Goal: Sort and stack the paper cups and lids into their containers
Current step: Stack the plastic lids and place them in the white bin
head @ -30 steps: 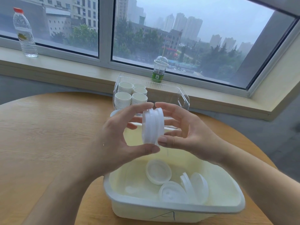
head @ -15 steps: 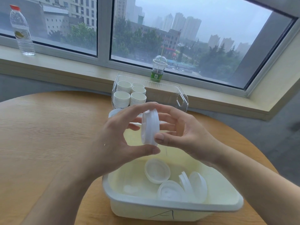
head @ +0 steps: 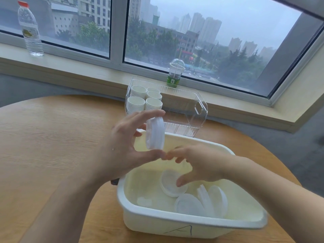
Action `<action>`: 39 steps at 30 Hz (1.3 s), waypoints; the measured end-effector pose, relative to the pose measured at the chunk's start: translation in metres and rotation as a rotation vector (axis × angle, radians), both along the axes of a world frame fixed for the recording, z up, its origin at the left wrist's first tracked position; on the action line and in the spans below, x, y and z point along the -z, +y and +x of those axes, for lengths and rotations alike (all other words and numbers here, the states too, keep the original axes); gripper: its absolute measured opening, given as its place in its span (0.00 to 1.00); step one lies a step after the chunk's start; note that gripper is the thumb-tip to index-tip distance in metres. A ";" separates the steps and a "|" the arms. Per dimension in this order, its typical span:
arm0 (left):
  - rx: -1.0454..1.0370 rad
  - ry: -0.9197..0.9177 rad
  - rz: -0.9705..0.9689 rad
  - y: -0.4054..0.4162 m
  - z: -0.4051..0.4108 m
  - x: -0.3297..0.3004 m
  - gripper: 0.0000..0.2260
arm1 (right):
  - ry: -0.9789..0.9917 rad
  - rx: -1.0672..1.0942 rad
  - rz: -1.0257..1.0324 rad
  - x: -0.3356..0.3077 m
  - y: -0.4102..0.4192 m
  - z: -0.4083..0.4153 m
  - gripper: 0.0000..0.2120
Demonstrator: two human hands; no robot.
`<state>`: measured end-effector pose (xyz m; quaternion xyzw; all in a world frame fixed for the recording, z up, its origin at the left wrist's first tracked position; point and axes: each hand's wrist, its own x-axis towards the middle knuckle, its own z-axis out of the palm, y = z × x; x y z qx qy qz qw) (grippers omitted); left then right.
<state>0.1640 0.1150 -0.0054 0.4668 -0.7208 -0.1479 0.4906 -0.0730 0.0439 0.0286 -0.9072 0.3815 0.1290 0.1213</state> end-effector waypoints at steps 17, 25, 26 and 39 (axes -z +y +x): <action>0.035 0.003 0.027 -0.001 0.002 0.001 0.36 | 0.185 -0.228 -0.062 0.018 -0.006 0.006 0.43; 0.019 0.027 0.043 0.001 0.003 -0.002 0.36 | -0.326 -0.010 0.064 -0.016 0.000 -0.027 0.40; 0.019 0.029 0.045 0.002 0.003 -0.003 0.36 | -0.403 0.012 0.078 -0.020 0.001 -0.031 0.40; 0.092 0.035 0.050 0.008 -0.014 -0.008 0.37 | -0.849 0.102 0.200 -0.028 0.013 -0.016 0.40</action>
